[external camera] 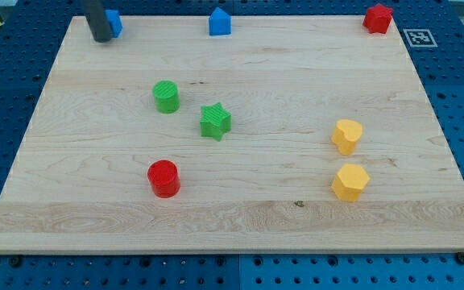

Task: Place your arm diagonally towards the green star

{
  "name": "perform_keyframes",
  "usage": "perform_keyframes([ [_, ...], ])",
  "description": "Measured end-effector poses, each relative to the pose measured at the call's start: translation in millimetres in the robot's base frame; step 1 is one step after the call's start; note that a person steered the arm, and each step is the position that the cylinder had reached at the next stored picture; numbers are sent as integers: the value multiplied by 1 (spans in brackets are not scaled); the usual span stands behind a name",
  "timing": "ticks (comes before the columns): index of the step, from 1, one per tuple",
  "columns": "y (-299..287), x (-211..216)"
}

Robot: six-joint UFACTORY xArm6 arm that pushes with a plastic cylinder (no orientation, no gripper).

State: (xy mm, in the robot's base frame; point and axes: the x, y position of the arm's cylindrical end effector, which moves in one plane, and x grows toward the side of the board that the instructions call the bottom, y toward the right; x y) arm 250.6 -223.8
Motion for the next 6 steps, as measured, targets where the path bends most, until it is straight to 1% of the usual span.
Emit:
perform_keyframes([
  [1, 19, 3],
  [2, 97, 3],
  [3, 166, 14],
  [4, 224, 44],
  [5, 248, 55],
  [6, 257, 57],
])
